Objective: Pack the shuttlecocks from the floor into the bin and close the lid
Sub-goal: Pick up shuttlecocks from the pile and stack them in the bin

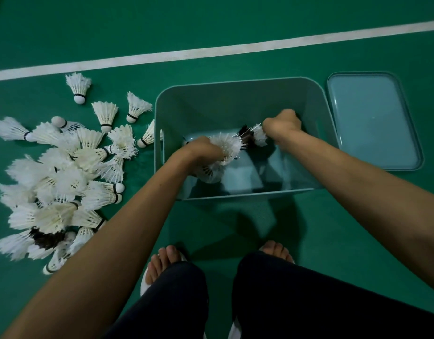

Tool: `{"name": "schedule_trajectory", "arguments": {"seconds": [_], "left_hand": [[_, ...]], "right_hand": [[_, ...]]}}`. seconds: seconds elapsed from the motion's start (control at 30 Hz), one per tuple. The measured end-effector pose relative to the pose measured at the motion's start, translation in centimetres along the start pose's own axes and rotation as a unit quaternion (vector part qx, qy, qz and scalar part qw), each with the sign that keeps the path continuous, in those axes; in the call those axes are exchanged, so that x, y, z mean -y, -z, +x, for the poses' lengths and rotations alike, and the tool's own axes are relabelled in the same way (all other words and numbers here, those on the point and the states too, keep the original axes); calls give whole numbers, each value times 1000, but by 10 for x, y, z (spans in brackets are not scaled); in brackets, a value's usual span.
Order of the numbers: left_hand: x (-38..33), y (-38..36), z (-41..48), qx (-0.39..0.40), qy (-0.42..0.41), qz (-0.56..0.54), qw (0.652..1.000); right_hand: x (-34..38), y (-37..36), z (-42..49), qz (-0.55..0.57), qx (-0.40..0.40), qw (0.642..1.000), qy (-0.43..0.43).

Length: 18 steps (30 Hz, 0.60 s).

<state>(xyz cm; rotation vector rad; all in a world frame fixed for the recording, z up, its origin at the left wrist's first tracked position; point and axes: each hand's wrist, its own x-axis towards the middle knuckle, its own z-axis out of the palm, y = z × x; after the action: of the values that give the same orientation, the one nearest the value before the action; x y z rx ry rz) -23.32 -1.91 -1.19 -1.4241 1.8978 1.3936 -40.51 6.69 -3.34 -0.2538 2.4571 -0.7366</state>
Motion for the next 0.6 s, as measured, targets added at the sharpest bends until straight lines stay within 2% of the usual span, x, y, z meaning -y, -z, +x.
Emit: {"name": "schedule_trajectory", "arguments": {"seconds": [0.07,0.13,0.17,0.23,0.3,0.33,0.4,0.5,0.6], "left_hand": [[-1,-4,-4,-12,1,-11,1000],[-2,-7,-9,-11,3,-28,1000],[-2,-8,-11,-8,9,-40,999],[-3,-10,-19,-8,27,-62,998],[-3,-12,-28,4,32,-71,997],[-2,-13,-33,11,32,-78,996],[0,-19,-36,14,17,-83,996],[1,-24,-39,48,-16,-124,991],[-2,-21,-46,66,-36,-173,982]], "right_hand": [[4,12,-20,-77,-9,994,72],[4,19,-41,-111,-13,973,201],[3,23,-53,-118,-4,950,288],[0,30,-78,-152,35,877,455],[-4,33,-97,-228,60,801,550],[-7,32,-101,-264,66,779,564],[-11,29,-107,-306,63,767,561],[-16,29,-105,-320,45,783,532],[-22,35,-102,-317,-15,792,522]]}}
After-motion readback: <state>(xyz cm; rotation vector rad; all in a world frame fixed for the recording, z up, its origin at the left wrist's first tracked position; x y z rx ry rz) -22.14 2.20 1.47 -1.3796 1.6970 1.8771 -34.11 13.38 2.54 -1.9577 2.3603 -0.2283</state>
